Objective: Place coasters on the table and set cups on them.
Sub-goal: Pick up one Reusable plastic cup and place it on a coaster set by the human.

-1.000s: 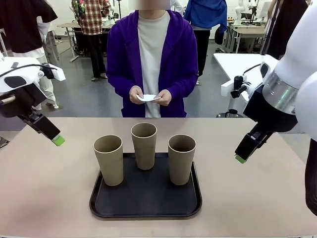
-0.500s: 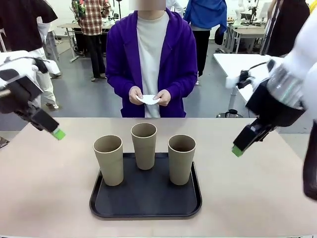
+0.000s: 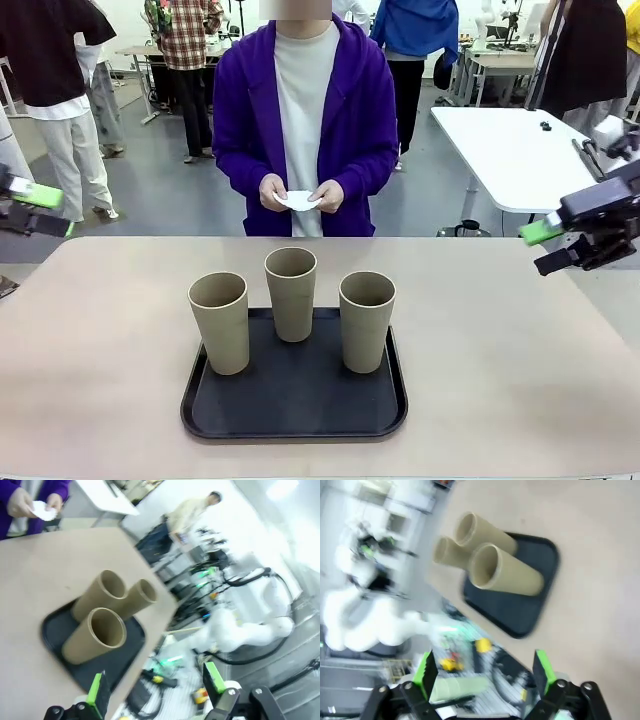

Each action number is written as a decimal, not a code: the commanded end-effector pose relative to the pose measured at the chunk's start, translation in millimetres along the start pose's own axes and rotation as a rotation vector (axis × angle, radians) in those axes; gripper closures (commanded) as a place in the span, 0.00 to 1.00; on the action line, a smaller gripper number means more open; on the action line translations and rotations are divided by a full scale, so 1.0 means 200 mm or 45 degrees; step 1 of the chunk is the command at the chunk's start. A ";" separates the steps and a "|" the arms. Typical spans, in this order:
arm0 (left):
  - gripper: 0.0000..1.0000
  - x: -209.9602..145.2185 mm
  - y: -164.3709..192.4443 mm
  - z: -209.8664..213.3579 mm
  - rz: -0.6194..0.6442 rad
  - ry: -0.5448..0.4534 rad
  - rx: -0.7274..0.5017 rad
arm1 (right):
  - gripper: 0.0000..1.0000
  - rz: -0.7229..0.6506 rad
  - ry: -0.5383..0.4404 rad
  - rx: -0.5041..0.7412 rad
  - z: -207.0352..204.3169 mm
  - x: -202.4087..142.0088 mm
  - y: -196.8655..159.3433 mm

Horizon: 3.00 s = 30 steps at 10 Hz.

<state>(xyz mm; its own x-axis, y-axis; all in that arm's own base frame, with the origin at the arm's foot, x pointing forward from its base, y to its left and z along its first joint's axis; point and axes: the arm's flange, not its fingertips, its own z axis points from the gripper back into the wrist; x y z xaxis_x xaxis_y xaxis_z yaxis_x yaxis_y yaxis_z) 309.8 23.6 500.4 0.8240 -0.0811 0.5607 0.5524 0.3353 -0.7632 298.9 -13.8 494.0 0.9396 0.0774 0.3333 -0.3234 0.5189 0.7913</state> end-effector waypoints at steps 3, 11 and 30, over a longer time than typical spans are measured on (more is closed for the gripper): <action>0.00 -0.13 0.33 0.12 0.447 0.126 -0.135 | 0.00 -0.194 -0.092 0.180 -0.02 -0.25 -0.25; 0.00 -0.22 0.39 0.20 0.723 -0.025 0.007 | 0.00 -0.324 -0.227 0.235 0.13 -0.48 -0.54; 0.00 -0.20 0.40 0.22 0.642 0.003 -0.067 | 0.00 -0.353 -0.215 0.220 0.31 -0.30 -0.60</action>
<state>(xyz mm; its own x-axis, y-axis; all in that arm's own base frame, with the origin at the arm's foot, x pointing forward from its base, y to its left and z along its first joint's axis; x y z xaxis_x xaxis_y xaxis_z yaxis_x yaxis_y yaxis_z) 313.4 93.1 430.1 0.9912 0.0812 0.1041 0.0757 0.2964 -0.9521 273.5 -133.8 409.9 0.9687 -0.1904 0.1596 -0.0823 0.3600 0.9293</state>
